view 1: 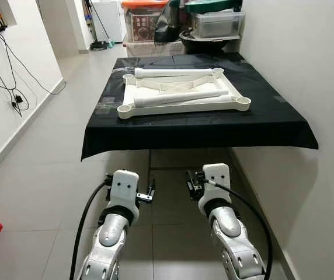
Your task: Building children table
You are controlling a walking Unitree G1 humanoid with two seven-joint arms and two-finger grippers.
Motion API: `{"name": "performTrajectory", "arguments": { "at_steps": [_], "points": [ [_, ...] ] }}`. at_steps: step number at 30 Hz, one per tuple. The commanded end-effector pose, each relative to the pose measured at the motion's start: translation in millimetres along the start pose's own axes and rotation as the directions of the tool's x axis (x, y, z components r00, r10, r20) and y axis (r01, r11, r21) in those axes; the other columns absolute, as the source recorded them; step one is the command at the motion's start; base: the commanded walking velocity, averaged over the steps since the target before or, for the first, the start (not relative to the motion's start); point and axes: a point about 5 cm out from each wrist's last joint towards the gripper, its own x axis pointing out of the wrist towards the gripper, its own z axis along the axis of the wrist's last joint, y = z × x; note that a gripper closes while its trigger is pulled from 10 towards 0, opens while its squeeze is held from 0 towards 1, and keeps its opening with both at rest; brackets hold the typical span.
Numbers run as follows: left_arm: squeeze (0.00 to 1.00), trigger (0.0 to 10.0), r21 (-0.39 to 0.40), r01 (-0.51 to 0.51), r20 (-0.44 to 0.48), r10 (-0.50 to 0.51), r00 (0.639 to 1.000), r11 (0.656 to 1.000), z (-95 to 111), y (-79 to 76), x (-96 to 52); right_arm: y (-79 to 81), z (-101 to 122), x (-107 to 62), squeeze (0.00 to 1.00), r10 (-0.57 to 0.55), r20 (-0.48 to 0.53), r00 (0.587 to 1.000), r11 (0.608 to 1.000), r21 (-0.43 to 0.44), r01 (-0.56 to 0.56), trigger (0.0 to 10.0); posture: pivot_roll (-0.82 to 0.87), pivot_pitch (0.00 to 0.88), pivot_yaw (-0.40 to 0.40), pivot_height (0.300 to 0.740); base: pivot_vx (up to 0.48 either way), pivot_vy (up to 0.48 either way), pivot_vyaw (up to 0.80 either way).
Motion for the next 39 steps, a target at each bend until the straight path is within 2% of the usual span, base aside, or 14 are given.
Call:
{"name": "performTrajectory", "arguments": {
  "at_steps": [1,4,9,14,17,24,31,39],
  "points": [
    [0.00,10.0,0.002,-0.006,-0.004,0.006,1.000,1.000,-2,-1.0,-2.6,-0.1,4,-0.5,0.00,-0.004,0.026,1.000,1.000,-0.009,0.005,10.0,0.10,0.000,-0.008,0.740,0.000,0.000,0.00],
    [0.00,10.0,-0.015,-0.037,-0.013,0.037,0.999,0.999,-4,2.3,-3.6,-4.8,1,-4.4,0.00,0.009,0.017,1.000,1.000,-0.007,-0.009,10.0,0.10,0.000,-0.007,0.740,0.000,0.000,0.00],
    [0.00,10.0,-0.019,-0.034,-0.042,0.033,0.999,0.999,-5,6.0,-8.2,-6.9,1,-10.1,0.00,0.058,0.003,0.998,0.998,-0.015,-0.058,10.0,0.09,0.000,-0.008,0.740,0.000,0.000,0.00],
    [0.00,10.0,-0.010,-0.005,-0.074,0.004,0.997,1.000,-11,5.7,-15.7,-2.3,-8,-12.1,0.00,0.094,-0.075,0.993,0.996,0.001,-0.094,10.0,0.10,0.000,-0.009,0.740,0.000,0.000,0.00],
    [0.00,10.0,-0.011,-0.029,-0.084,0.028,0.996,1.000,-12,7.9,-14.6,-2.6,-6,-18.2,0.00,0.104,-0.070,0.992,0.995,0.003,-0.104,10.0,0.09,0.000,-0.010,0.740,0.000,0.000,0.00],
    [0.00,10.0,0.000,-0.014,-0.076,0.014,0.997,1.000,-10,3.9,-13.6,-5.1,-5,-17.5,0.00,0.081,-0.071,0.994,0.996,-0.028,-0.083,10.0,0.09,0.000,-0.002,0.740,0.000,0.000,0.00],
    [0.00,10.0,-0.009,-0.030,-0.070,0.029,0.997,1.000,-6,4.3,-24.5,-0.8,4,-23.9,0.00,0.073,-0.018,0.997,0.996,-0.045,-0.074,10.0,0.10,0.000,-0.005,0.740,0.000,0.000,-0.07],
    [0.00,10.0,-0.016,-0.031,-0.066,0.030,0.997,0.999,-7,3.8,-26.8,-0.9,3,-26.6,0.00,0.079,-0.019,0.997,0.996,-0.037,-0.079,10.0,0.10,0.000,-0.001,0.740,0.000,0.000,-0.13]
  ]
}}
